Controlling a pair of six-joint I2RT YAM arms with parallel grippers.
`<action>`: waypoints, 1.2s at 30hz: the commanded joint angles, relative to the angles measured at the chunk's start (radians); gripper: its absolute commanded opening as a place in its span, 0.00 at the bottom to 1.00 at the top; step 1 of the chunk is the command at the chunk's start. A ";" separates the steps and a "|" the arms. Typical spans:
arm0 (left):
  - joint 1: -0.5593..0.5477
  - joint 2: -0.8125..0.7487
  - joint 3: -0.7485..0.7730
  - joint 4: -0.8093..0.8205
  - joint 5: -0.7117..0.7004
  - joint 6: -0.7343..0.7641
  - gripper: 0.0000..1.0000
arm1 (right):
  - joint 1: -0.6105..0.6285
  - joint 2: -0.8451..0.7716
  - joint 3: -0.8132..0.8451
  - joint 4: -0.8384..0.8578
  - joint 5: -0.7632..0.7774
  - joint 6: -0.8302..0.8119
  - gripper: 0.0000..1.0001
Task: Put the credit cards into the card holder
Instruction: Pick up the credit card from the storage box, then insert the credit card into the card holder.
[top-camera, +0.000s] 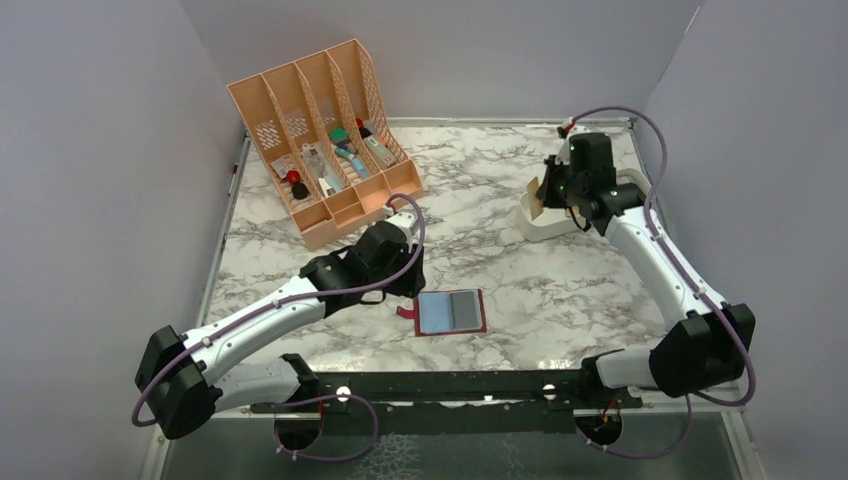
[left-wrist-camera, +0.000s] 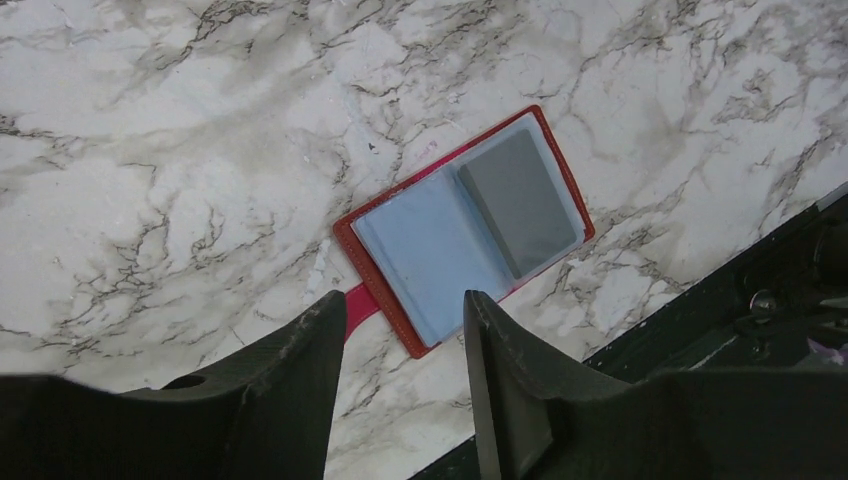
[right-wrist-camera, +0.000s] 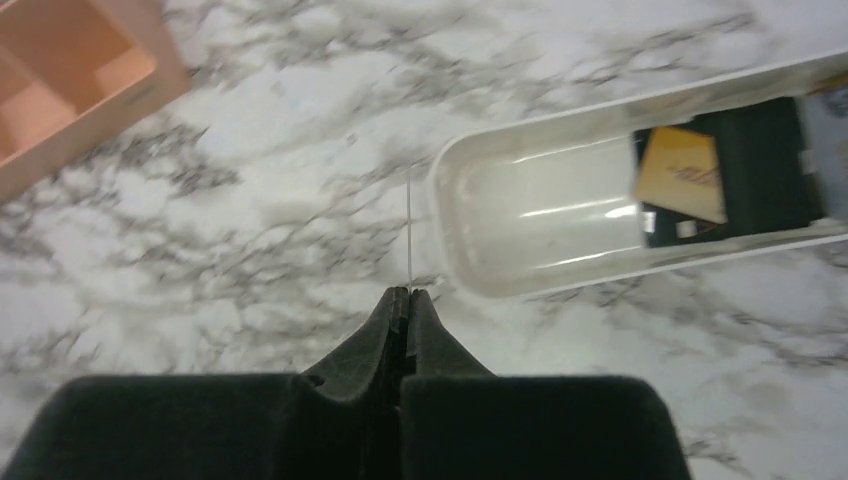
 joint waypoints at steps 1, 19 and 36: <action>0.004 0.024 -0.032 0.080 0.066 -0.058 0.42 | 0.092 -0.114 -0.138 0.097 -0.153 0.129 0.01; 0.044 0.192 -0.220 0.322 0.177 -0.168 0.00 | 0.396 -0.303 -0.740 0.674 -0.333 0.594 0.01; 0.058 0.259 -0.327 0.403 0.198 -0.186 0.00 | 0.468 -0.148 -0.922 0.887 -0.326 0.640 0.01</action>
